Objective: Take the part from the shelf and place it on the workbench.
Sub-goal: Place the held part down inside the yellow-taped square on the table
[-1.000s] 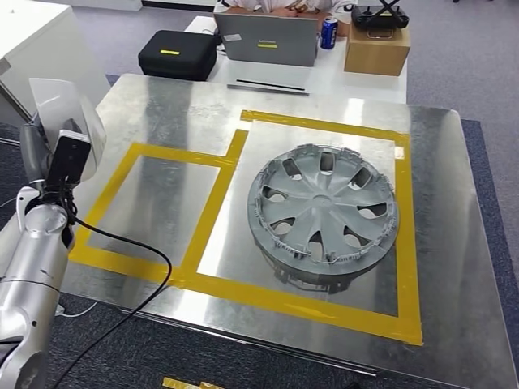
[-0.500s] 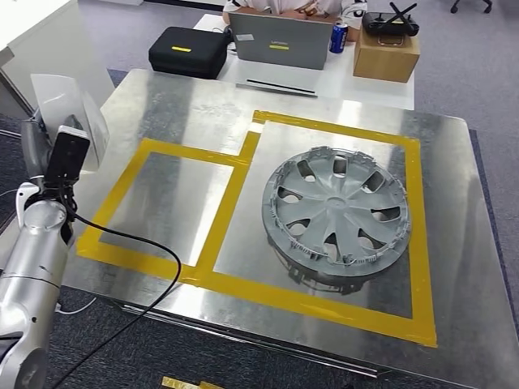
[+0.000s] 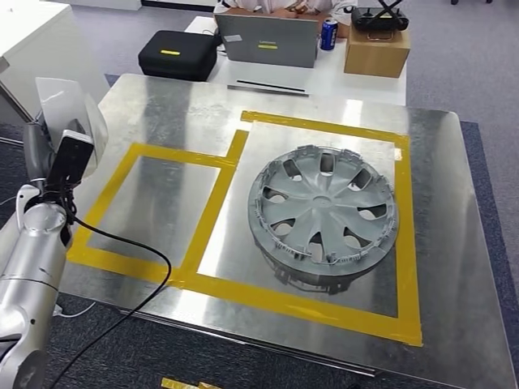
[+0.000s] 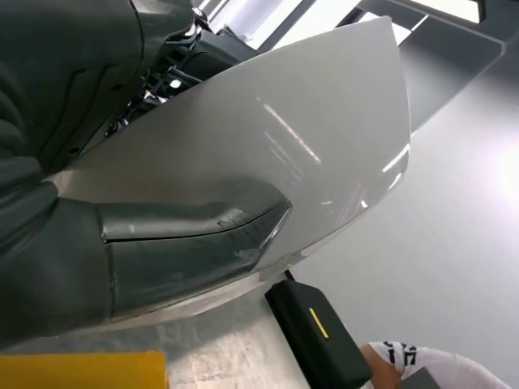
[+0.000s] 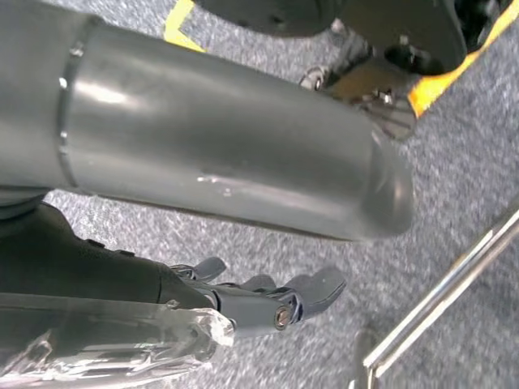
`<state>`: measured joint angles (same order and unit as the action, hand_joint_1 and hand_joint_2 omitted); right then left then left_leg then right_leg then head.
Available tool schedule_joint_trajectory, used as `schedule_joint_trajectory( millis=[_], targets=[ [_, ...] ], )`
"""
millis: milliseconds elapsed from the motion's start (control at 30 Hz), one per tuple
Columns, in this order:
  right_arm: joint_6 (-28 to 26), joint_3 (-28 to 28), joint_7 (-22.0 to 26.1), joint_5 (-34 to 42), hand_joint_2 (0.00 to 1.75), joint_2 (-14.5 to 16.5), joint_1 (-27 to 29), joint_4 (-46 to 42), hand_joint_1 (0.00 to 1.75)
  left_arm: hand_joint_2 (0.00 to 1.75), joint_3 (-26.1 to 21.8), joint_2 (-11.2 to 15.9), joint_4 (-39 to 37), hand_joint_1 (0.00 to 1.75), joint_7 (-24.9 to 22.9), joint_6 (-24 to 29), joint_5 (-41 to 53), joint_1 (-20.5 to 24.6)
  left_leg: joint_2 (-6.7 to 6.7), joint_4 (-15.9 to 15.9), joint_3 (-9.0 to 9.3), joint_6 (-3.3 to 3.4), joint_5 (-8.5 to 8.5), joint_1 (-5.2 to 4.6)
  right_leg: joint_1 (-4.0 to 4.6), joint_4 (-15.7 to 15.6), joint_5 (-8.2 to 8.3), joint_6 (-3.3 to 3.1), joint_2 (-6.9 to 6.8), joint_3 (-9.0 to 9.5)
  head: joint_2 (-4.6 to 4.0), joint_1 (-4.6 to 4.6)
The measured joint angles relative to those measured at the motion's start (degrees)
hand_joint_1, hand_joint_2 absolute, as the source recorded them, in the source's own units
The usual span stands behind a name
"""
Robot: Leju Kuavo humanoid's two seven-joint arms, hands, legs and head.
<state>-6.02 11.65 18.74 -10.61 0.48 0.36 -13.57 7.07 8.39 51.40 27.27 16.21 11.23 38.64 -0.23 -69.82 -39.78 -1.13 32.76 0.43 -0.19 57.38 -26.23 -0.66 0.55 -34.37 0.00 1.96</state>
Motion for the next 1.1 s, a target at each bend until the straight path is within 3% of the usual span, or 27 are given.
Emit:
schedule_joint_trajectory(
  millis=[33,67,100,167,200,267,367,433,500,533,567,600,667,733,833,900,933,1000,1067,1100],
  targets=[
    [0.02,0.01,0.01,0.02,0.00,0.00,0.03,0.00,0.00,1.75,0.01,-0.02,-0.13,0.62,0.16,-0.30,-0.23,-0.29,0.00,-2.70,-1.31,-0.08,0.75,0.04,0.02,0.05,-0.03,-0.03,0.01,0.02,0.00,0.02],
    [0.03,0.02,0.01,0.03,0.00,0.00,0.05,0.00,0.00,1.75,0.01,-0.07,-0.25,0.58,0.26,-0.52,-0.41,-0.54,0.00,-3.55,-1.81,-0.11,0.37,0.07,0.02,0.12,-0.08,-0.04,0.01,0.03,0.00,0.01],
    [0.04,0.03,0.01,0.05,0.00,0.00,0.06,0.00,0.00,1.75,0.01,-0.13,-0.33,0.57,0.32,-0.66,-0.54,-0.67,0.00,-2.34,-1.33,-0.09,-1.01,0.09,0.02,0.21,-0.14,-0.02,0.02,0.05,0.00,0.01],
    [0.05,0.05,0.02,0.09,0.00,0.00,0.06,0.00,0.00,1.75,0.02,-0.24,-0.40,0.46,0.35,-0.72,-0.61,-0.58,0.01,4.46,1.89,0.11,-5.00,0.12,0.04,0.40,-0.35,0.18,0.04,0.18,0.00,0.02],
    [0.05,0.06,0.02,0.11,0.00,0.00,0.03,0.00,0.00,1.75,0.03,-0.27,-0.41,0.37,0.36,-0.70,-0.60,-0.45,0.00,7.87,3.52,0.26,-6.21,0.07,0.14,0.56,-0.47,0.37,0.07,0.17,0.00,0.01],
    [0.04,0.07,0.03,0.17,0.00,0.00,0.02,0.00,0.00,1.75,0.05,-0.37,-0.43,0.18,0.40,-0.49,-0.41,-0.32,-0.02,11.14,5.03,0.63,-6.65,-0.08,0.29,0.67,-0.55,0.85,0.10,-0.03,0.00,0.04],
    [0.05,0.07,0.07,0.20,0.00,-0.01,0.05,0.00,0.00,1.75,0.20,-0.56,-0.45,0.19,0.52,-0.03,0.59,-0.28,-0.01,11.67,5.11,1.56,-6.78,-0.07,0.19,0.96,-0.85,1.72,0.05,-0.41,0.00,0.06],
    [0.05,0.09,0.10,0.22,0.00,-0.02,0.00,0.00,0.00,1.75,0.69,-0.78,-0.49,0.24,0.49,-0.15,1.36,-0.11,0.04,11.92,5.25,2.24,-6.95,0.10,0.08,4.76,-3.15,2.29,-0.06,-2.28,0.00,0.24],
    [0.05,0.15,0.14,0.28,0.00,-0.01,0.04,0.00,0.00,1.75,1.29,-1.02,-0.75,0.28,0.39,-0.43,1.87,-0.18,0.05,11.92,5.24,2.62,-6.92,0.02,-0.04,12.44,-6.70,2.63,-0.12,-5.97,0.00,0.37],
    [0.04,0.17,0.16,0.31,0.00,-0.01,0.10,0.00,0.00,1.75,1.52,-1.12,-0.99,0.30,0.35,-0.57,2.06,-0.37,0.05,11.92,5.24,2.68,-6.91,-0.04,-0.07,15.70,-7.77,2.70,-0.12,-7.58,0.00,0.35],
    [0.03,0.17,0.19,0.33,0.00,-0.01,0.16,0.00,0.00,1.75,1.73,-1.23,-1.27,0.31,0.33,-0.67,2.18,-0.62,0.05,11.91,5.25,2.70,-6.90,-0.07,-0.07,16.98,-7.75,2.71,-0.12,-8.27,0.00,0.37],
    [0.01,0.17,0.22,0.35,0.00,-0.02,0.20,0.00,0.00,1.75,1.92,-1.31,-1.55,0.39,0.33,-0.74,2.26,-0.85,0.03,11.90,5.27,2.70,-6.89,-0.08,-0.06,16.16,-6.75,2.64,-0.12,-7.92,0.00,0.38],
    [-0.01,0.19,0.33,0.38,0.00,-0.02,0.18,0.00,0.00,1.75,2.29,-1.44,-1.99,0.72,0.34,-0.77,2.32,-1.12,0.00,11.89,5.35,2.63,-6.86,-0.09,-0.05,8.90,-3.03,2.27,-0.12,-4.34,0.00,0.39],
    [-0.08,0.21,0.45,0.42,0.00,-0.02,0.10,0.00,0.00,1.75,2.47,-1.54,-2.32,0.73,0.33,-0.84,2.30,-1.20,-0.03,11.81,5.26,2.30,-6.80,-0.32,0.03,2.16,-0.98,1.86,-0.08,-0.65,0.00,0.33],
    [-0.20,0.22,0.62,0.63,0.00,-0.01,0.30,0.02,0.00,1.75,2.53,-1.70,-3.04,0.42,0.34,-0.73,2.28,-1.95,-0.04,11.87,5.25,1.50,-6.94,-0.45,0.11,0.47,-0.81,1.37,0.04,0.38,0.00,0.28],
    [-0.22,0.21,0.77,0.78,0.00,-0.01,0.48,0.02,0.00,1.75,2.57,-1.86,-3.54,0.17,0.48,-0.20,2.28,-2.71,-0.03,11.05,4.99,0.88,-6.05,-0.35,-0.09,0.10,-0.54,0.75,0.02,0.59,0.00,0.18],
    [-0.25,0.21,0.84,0.84,0.00,-0.02,0.50,0.02,0.00,1.75,2.58,-1.89,-3.79,0.04,0.55,0.06,2.29,-2.94,-0.02,9.51,4.33,0.60,-4.90,-0.31,-0.22,-0.11,-0.40,0.45,-0.01,0.68,0.00,0.05],
    [-0.31,0.20,0.93,0.92,0.00,-0.04,0.50,0.02,0.00,1.75,2.59,-1.90,-4.43,0.00,0.61,0.43,2.25,-3.36,0.00,2.77,1.25,0.15,-1.26,-0.12,-0.28,-0.20,-0.37,0.14,-0.05,0.73,0.00,-0.15],
    [-0.30,0.20,0.95,0.97,0.00,-0.04,0.57,0.02,0.00,0.87,2.58,-1.94,-5.02,0.00,0.57,0.77,1.96,-4.04,0.00,-3.64,-1.74,-0.13,0.98,0.04,-0.27,-0.18,-0.41,0.06,-0.05,0.74,0.00,-0.15],
    [-0.28,0.21,0.96,0.98,0.00,-0.04,0.61,0.02,0.00,0.44,2.57,-1.98,-5.26,0.00,0.53,1.02,1.70,-4.33,0.01,-4.34,-2.12,-0.20,0.56,0.10,-0.28,-0.14,-0.43,0.06,-0.05,0.75,0.00,-0.16]
  ],
)
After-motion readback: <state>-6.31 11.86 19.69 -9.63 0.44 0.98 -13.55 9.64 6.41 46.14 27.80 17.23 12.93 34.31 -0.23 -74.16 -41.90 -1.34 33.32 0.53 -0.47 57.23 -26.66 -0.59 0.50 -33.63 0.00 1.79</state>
